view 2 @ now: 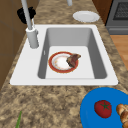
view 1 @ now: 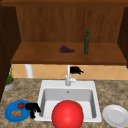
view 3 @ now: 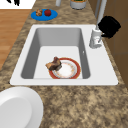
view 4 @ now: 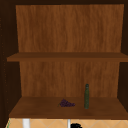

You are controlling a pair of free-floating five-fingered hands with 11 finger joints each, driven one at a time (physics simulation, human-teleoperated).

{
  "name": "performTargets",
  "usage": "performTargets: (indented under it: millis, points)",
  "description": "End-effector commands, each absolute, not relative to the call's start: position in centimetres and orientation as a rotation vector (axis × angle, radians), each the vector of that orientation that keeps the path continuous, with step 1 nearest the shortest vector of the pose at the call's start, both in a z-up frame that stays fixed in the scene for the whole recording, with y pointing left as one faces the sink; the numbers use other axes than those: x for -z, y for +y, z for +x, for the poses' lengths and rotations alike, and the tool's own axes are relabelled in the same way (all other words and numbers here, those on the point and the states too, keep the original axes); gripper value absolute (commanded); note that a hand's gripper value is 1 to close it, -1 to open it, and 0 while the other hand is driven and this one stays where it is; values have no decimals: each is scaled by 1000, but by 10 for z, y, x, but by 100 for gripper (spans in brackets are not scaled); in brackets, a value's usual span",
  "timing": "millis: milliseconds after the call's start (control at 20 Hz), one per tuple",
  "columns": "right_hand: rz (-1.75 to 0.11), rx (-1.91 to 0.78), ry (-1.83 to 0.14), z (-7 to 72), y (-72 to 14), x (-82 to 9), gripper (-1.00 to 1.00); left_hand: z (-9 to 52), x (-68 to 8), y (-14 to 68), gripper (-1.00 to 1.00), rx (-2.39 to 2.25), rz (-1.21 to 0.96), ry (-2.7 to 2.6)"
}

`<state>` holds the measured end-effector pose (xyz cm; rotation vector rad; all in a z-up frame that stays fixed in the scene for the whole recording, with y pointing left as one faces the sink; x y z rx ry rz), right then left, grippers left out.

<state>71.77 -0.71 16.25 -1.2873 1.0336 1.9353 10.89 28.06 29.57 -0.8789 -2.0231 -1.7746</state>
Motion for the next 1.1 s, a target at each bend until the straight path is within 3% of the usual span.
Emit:
performTargets:
  millis: [0, 250, 300, 600, 1050]
  points:
    - [-1311, -1896, 923, 717, 17, -149, 100, 109, -296, 281, 0, 1775, -879, -2023]
    - [-1354, -1990, 918, 715, 0, -153, 100, 109, -296, 281, 0, 1775, -879, -2023]
    - [-1354, -2013, 913, 716, -3, -153, -100, 109, -296, 281, 0, 1775, -879, -2023]
    - [-1355, -2077, 851, 717, -7, -150, -100, 109, -296, 281, 0, 1775, -879, -2023]
    - [-1269, -2161, 595, 718, -14, -152, -100, 109, -296, 281, 0, 1775, -879, -2023]
